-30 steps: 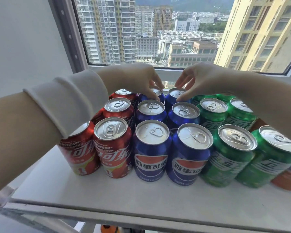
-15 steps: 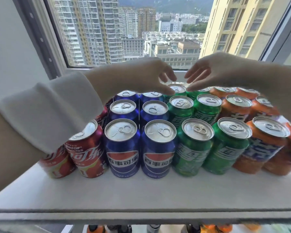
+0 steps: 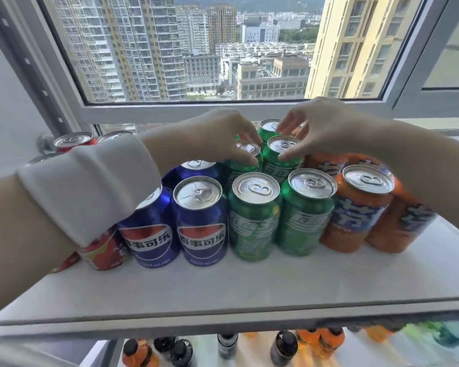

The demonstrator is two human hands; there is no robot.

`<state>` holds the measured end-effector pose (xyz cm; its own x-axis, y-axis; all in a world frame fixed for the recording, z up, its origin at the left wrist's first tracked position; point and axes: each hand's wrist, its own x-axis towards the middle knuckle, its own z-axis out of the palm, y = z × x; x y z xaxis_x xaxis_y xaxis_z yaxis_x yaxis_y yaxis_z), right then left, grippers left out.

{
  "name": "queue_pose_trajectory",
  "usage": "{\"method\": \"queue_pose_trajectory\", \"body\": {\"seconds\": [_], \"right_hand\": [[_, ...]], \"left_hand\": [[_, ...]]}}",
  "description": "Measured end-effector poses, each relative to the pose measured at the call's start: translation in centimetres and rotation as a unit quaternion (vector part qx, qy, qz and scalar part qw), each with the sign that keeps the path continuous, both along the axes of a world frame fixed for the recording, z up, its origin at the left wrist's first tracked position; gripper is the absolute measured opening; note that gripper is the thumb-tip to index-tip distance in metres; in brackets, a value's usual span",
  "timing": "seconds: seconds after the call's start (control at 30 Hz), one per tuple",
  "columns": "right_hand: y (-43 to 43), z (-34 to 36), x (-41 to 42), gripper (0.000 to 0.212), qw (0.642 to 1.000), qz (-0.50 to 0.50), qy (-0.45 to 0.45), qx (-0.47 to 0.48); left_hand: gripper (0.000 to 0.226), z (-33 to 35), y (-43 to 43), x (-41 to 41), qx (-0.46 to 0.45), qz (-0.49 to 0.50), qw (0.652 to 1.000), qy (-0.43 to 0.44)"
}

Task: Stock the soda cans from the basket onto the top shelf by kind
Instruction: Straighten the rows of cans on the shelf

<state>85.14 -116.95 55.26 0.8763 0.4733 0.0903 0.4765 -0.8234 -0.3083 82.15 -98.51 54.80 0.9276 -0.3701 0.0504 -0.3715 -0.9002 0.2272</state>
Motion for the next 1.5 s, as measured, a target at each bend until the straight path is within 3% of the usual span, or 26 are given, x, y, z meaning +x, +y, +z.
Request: {"method": "queue_pose_trajectory", "body": {"seconds": [0.57, 0.7, 0.83, 0.9, 1.07, 1.37, 1.5], "right_hand": [[-1.1, 0.3, -0.8, 0.049, 0.999, 0.020, 0.042, -0.002], [-1.2, 1.4, -0.1, 0.049, 0.995, 0.039, 0.090, -0.016], [-0.4, 2.6, 2.0, 0.045, 0.999, 0.043, 0.022, 0.011], [0.5, 2.5, 3.4, 0.052, 0.999, 0.031, -0.006, -0.015], [2.3, 1.2, 5.7, 0.061, 0.996, 0.022, 0.032, -0.081], [2.4, 0.3, 6.8, 0.060, 0.998, 0.001, 0.060, -0.017], [2.1, 0.4, 6.4, 0.069, 0.998, -0.009, 0.058, 0.018]], "left_hand": [[0.045, -0.2, -0.6, -1.2, 0.037, -0.022, 0.999, -0.016], [0.042, 0.9, 0.1, -0.6, 0.050, -0.012, 0.999, 0.018], [0.042, 2.6, 1.2, 1.8, 0.016, 0.001, 1.000, 0.021], [0.047, 2.5, 1.1, 3.5, 0.028, 0.007, 1.000, 0.006], [0.056, 0.7, 0.7, 6.4, 0.072, 0.017, 0.997, 0.039], [0.054, 0.5, 0.8, 6.7, 0.033, 0.021, 0.999, 0.018], [0.052, 0.6, 0.7, 6.2, 0.034, 0.015, 0.999, 0.018]]}}
